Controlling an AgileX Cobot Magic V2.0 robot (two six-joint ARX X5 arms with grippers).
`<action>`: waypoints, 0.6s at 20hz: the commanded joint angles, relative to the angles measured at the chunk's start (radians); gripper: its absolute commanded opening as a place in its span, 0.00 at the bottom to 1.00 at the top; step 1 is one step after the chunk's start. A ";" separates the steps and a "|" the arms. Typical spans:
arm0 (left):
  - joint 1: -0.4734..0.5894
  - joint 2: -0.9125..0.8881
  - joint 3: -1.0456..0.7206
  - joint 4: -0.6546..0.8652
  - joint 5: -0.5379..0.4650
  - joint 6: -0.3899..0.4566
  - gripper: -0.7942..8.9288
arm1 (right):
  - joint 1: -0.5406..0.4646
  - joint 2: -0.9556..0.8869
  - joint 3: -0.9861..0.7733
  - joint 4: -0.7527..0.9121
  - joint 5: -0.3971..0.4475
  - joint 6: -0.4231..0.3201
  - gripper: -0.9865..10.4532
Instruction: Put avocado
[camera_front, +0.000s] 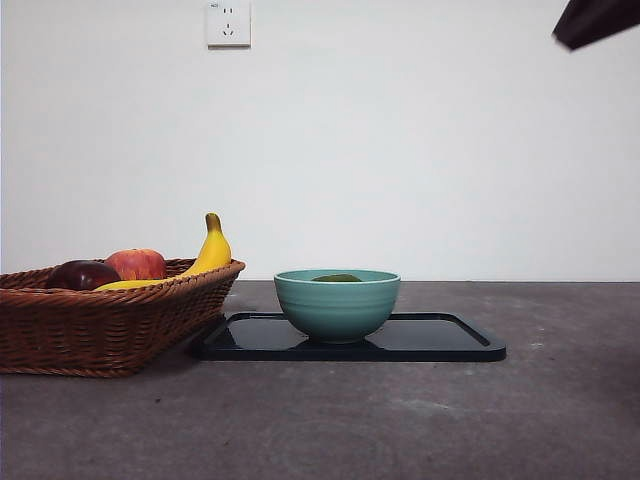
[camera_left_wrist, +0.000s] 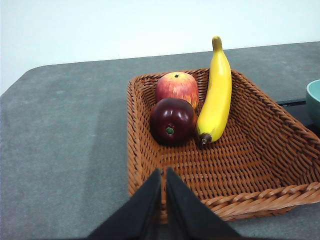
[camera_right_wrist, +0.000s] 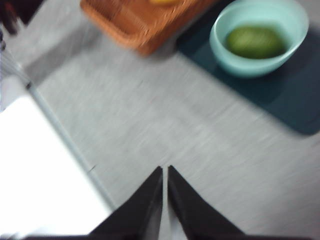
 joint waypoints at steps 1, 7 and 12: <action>0.002 -0.002 -0.021 -0.008 0.002 -0.006 0.10 | -0.113 -0.061 -0.010 0.074 0.008 -0.062 0.09; 0.002 -0.002 -0.021 -0.008 0.002 -0.006 0.10 | -0.478 -0.331 -0.285 0.418 0.019 -0.085 0.09; 0.002 -0.002 -0.021 -0.008 0.002 -0.006 0.10 | -0.621 -0.517 -0.538 0.628 0.034 -0.084 0.09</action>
